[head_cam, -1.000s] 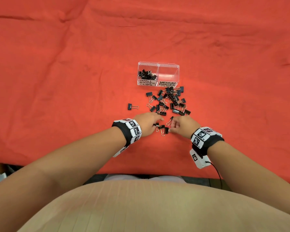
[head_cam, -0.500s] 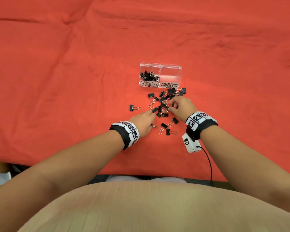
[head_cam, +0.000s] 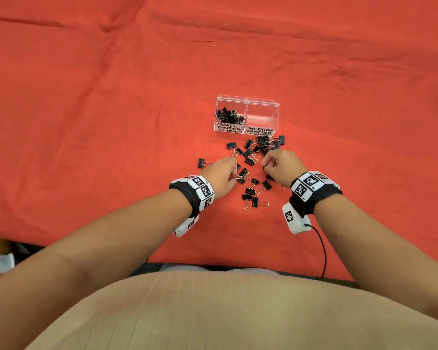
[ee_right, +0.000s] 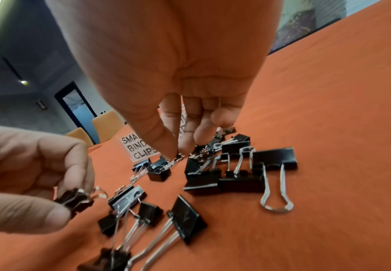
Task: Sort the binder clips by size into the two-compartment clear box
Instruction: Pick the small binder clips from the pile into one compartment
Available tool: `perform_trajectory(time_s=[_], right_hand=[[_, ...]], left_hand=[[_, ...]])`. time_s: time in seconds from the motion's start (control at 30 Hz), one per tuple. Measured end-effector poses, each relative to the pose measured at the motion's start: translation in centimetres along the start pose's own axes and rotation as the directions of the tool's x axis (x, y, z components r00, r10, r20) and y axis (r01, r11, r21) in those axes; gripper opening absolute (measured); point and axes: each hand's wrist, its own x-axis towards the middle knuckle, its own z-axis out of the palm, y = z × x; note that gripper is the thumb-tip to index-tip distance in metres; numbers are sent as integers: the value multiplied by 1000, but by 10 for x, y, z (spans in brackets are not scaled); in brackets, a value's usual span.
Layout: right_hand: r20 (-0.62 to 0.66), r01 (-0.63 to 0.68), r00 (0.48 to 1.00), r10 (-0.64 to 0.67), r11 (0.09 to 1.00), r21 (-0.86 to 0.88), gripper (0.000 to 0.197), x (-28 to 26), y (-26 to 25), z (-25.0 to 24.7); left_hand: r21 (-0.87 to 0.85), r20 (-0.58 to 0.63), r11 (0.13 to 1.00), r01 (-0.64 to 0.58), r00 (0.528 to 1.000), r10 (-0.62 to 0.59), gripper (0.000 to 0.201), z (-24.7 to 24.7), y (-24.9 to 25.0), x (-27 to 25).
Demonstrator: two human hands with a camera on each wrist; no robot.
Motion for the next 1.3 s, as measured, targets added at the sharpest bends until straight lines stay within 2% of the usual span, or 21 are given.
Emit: perform_trajectory(time_s=[0.1, 0.2, 0.3, 0.4, 0.47, 0.53, 0.7, 0.8, 0.9, 1.0, 1.07, 1.17, 1.23, 1.3], right_hand=[[82, 54, 995, -49, 997, -57, 19, -1, -3, 4], [171, 151, 978, -120, 972, -178, 21, -5, -3, 17], [153, 205, 973, -172, 951, -233, 25, -10, 2, 29], [111, 228, 972, -208, 947, -227, 21, -13, 4, 32], [107, 232, 971, -215, 955, -185, 16, -13, 2, 30], [91, 175, 982, -167, 980, -95, 14, -11, -1, 25], [-5, 54, 999, -53, 988, 141, 10, -3, -7, -2], [-21, 29, 999, -23, 958, 287, 18, 7, -11, -18], [14, -51, 999, 49, 924, 378, 18, 17, -14, -25], [16, -116, 992, 124, 866, 486, 20, 27, -19, -25], [17, -127, 990, 139, 845, 519, 17, 32, -24, -22], [-46, -63, 995, 84, 934, 352, 21, 39, -34, -9], [-91, 25, 996, -9, 985, 171, 15, 41, -41, 3], [-63, 97, 994, -94, 995, 39, 6, 45, -44, 14]], left_hand=[[-41, -18, 999, 22, 1000, -22, 14, -1, -3, 0], [-133, -87, 986, 99, 990, -112, 15, -8, -6, 3], [-263, -176, 952, 155, 963, -205, 14, -25, -5, 11], [-326, -248, 934, 143, 941, -231, 13, -48, 0, 25], [-352, -293, 928, 120, 928, -232, 14, -63, 5, 39], [-346, -328, 931, 120, 914, -240, 16, -78, 8, 54], [-267, -378, 945, 187, 882, -281, 15, -102, 9, 86], [-158, -343, 966, 205, 906, -249, 17, -104, 10, 89], [-59, -301, 990, 130, 943, -142, 25, -92, 18, 77], [29, -207, 998, 64, 977, -56, 12, -65, 27, 53], [88, -122, 994, 61, 991, -50, 5, -42, 27, 38], [139, -35, 986, 91, 996, -87, 12, -10, 22, 20], [138, -11, 982, 132, 991, -131, 25, 4, 17, 14], [138, 2, 979, 153, 988, -154, 33, 11, 15, 13]])
